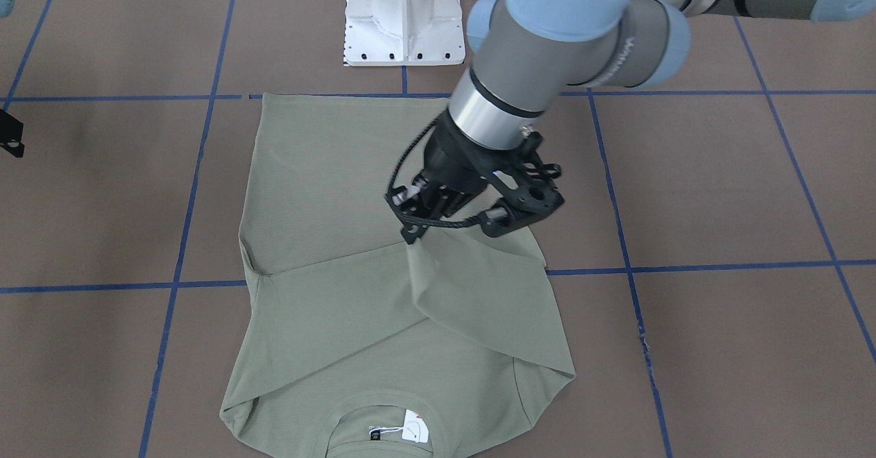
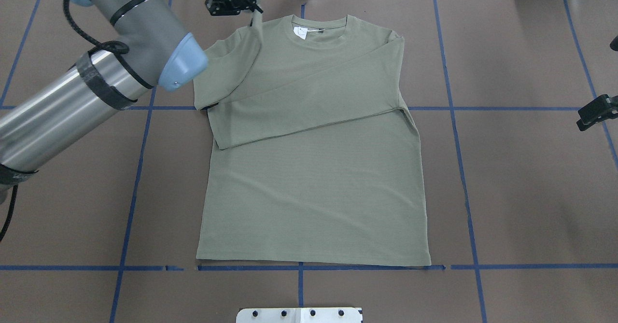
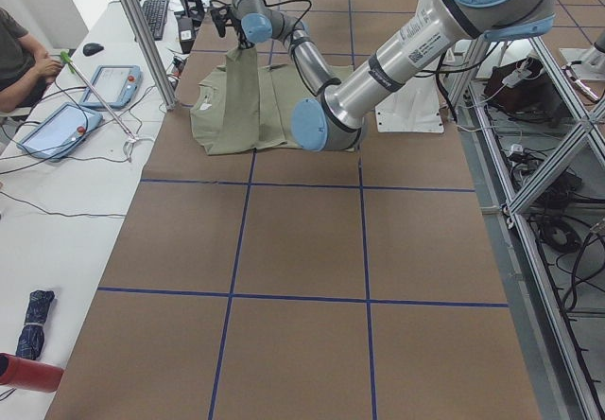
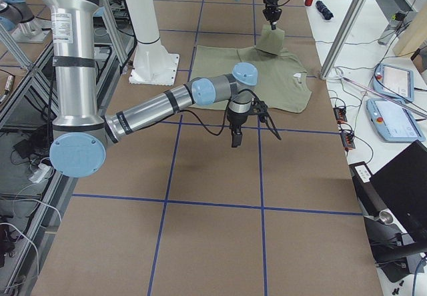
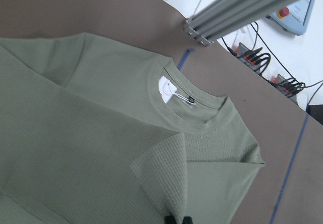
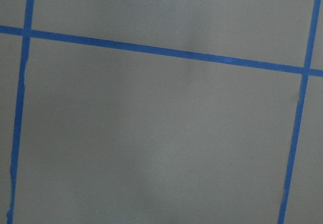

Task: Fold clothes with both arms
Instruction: 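Carry the sleeve with the left gripper across the shirt toward the folded sleeve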

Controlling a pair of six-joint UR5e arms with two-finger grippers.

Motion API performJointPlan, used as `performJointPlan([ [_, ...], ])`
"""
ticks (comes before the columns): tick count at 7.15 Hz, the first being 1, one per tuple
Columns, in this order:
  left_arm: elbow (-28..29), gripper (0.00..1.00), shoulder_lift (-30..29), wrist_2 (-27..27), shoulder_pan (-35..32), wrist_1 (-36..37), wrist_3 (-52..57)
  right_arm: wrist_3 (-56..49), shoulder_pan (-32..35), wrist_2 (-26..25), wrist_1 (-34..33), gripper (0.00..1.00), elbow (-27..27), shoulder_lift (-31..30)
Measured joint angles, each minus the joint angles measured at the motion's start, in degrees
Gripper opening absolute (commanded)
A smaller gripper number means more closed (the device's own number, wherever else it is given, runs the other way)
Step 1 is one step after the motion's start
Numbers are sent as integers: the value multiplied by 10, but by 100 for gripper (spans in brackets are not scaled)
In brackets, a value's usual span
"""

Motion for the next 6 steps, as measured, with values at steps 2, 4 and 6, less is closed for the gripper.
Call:
performJointPlan([
  [2,13,0,-14,46,71,-23,-46,1,0,1,0,100,0,-2],
  [4,55,0,-15,69,93,-70,-63,2,1,1,0,100,1,0],
  [6,85,33,-27,95,114,-94,-79,3,1,3,0,100,0,3],
])
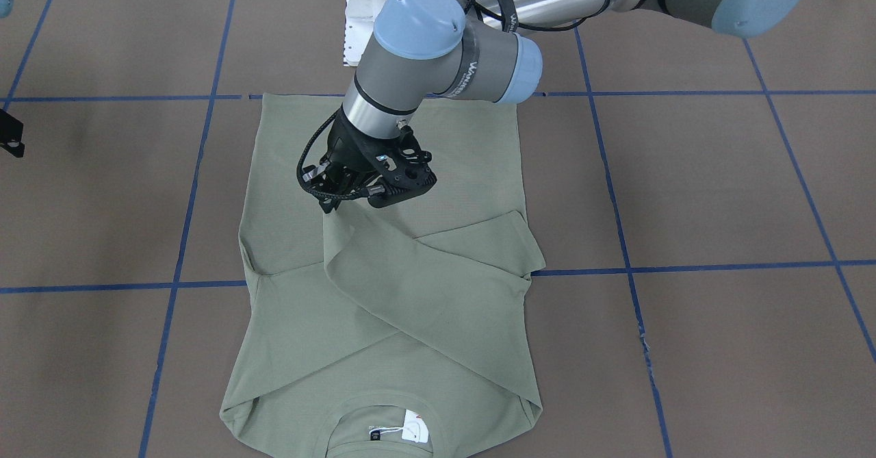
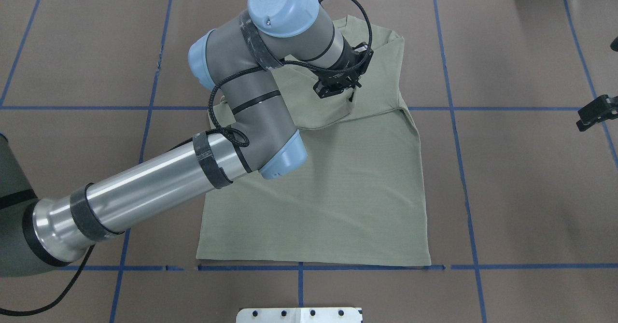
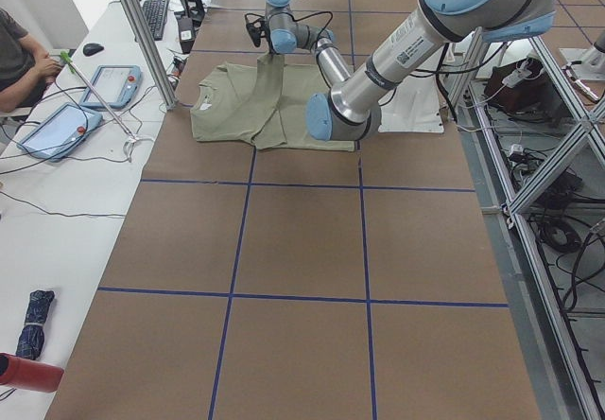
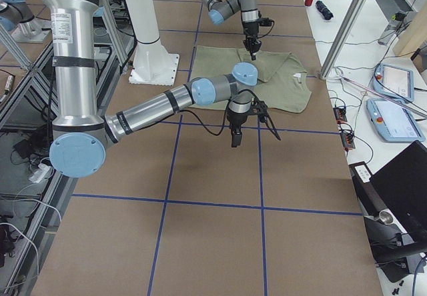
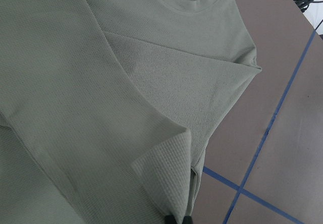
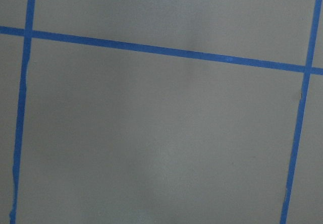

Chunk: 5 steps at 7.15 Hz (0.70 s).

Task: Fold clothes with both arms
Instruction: 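Carry the sleeve with the left gripper across the shirt toward the folded sleeve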

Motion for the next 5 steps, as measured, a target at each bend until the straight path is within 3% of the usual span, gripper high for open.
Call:
performJointPlan([
  [1,30,99,-22,19,22,-14,-21,1,0,2,0,100,1,2],
  [3,100,100,-62,76,72,-71,-40,2,0,7,0,100,3,8],
  [5,114,100,-53,105,87,-92,-10,4,0,10,0,100,3,19],
])
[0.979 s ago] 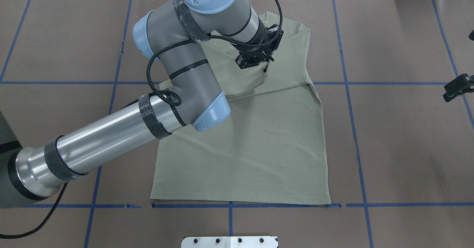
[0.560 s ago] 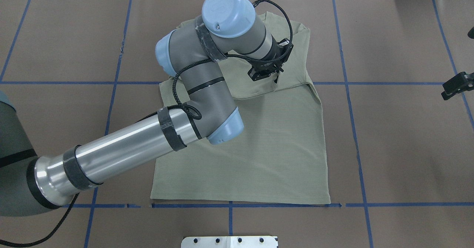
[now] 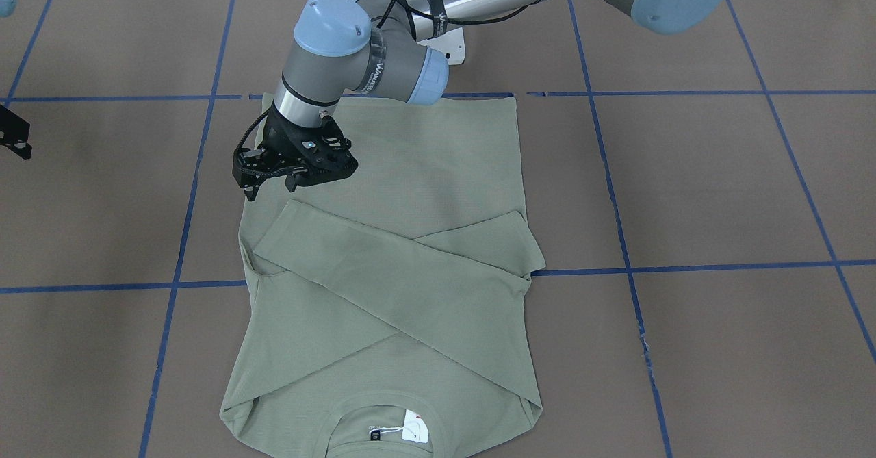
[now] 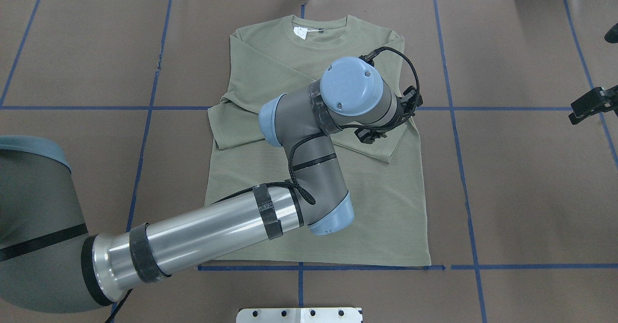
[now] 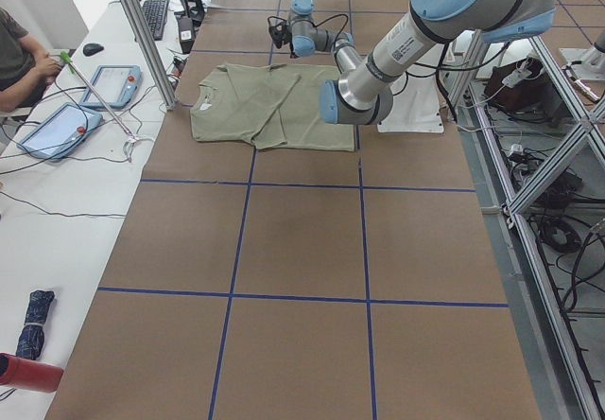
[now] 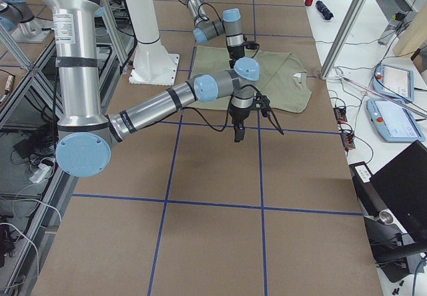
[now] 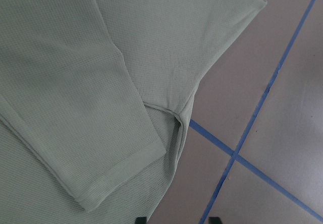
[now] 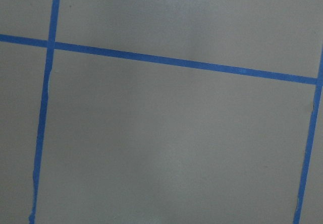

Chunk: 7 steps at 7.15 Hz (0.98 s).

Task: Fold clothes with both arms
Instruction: 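Carry the sleeve with the left gripper across the shirt toward the folded sleeve, then release the sleeve and withdraw the left gripper while the right gripper moves to the hem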

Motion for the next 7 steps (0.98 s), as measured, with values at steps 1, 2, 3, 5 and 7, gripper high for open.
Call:
performJointPlan([
  [1,-4,100,11,3,-1,-1,22,1,0,4,0,100,1,3],
  [2,-22,100,31,2,-7,1,47,1,0,9,0,100,4,6],
  [3,-56,100,62,-3,-16,11,75,10,-1,11,1,100,9,8],
  [5,-144,100,135,-16,-32,61,143,101,-28,9,52,100,15,7],
  [7,-268,99,226,-42,-53,137,226,251,-102,-17,146,100,18,4],
])
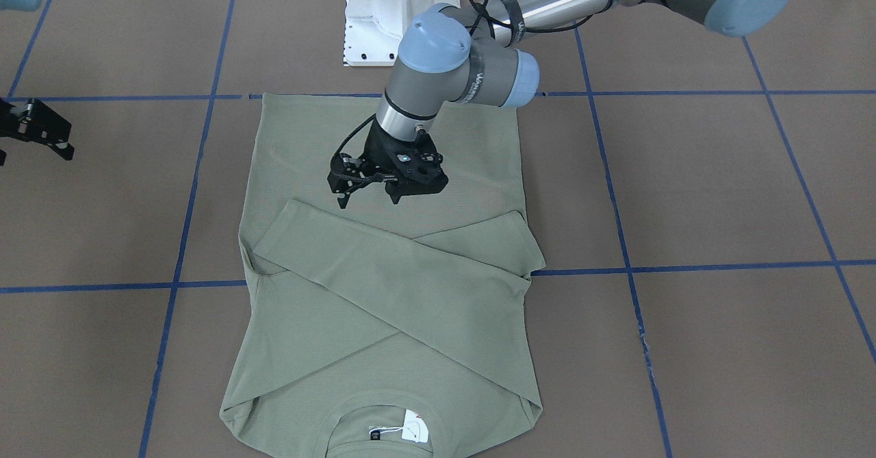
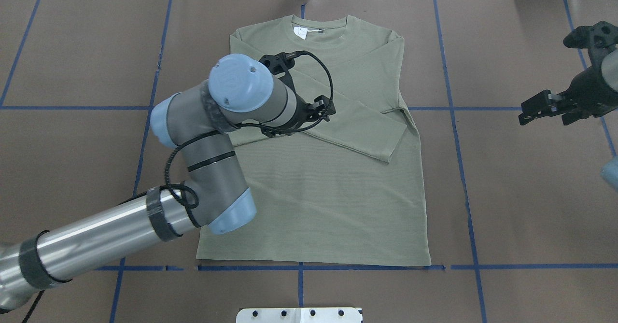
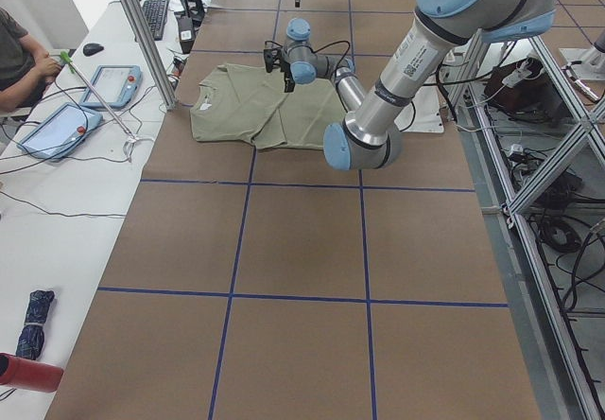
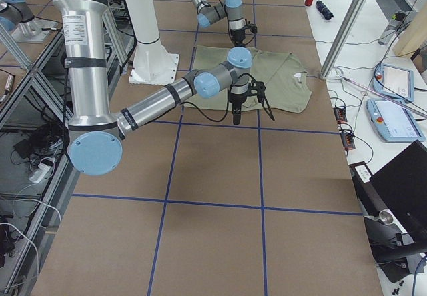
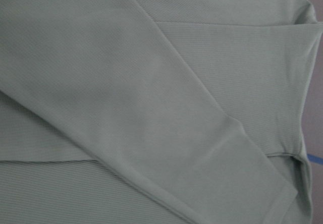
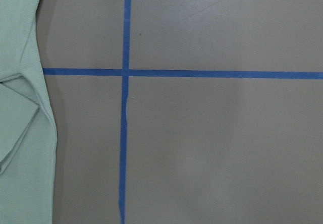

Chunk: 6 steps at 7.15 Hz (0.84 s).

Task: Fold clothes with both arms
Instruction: 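Release the sleeve and withdraw the left gripper while the right gripper moves to the hem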

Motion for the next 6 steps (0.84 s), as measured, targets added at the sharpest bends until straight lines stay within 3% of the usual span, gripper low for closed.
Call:
performJointPlan([
  [3,-170,99,144,-12,-15,53,89,170,-135,-73,46,100,38,-8],
  [6,-242,99,202,-12,-19,75,111,362,-331,-218,67,100,94,-32],
])
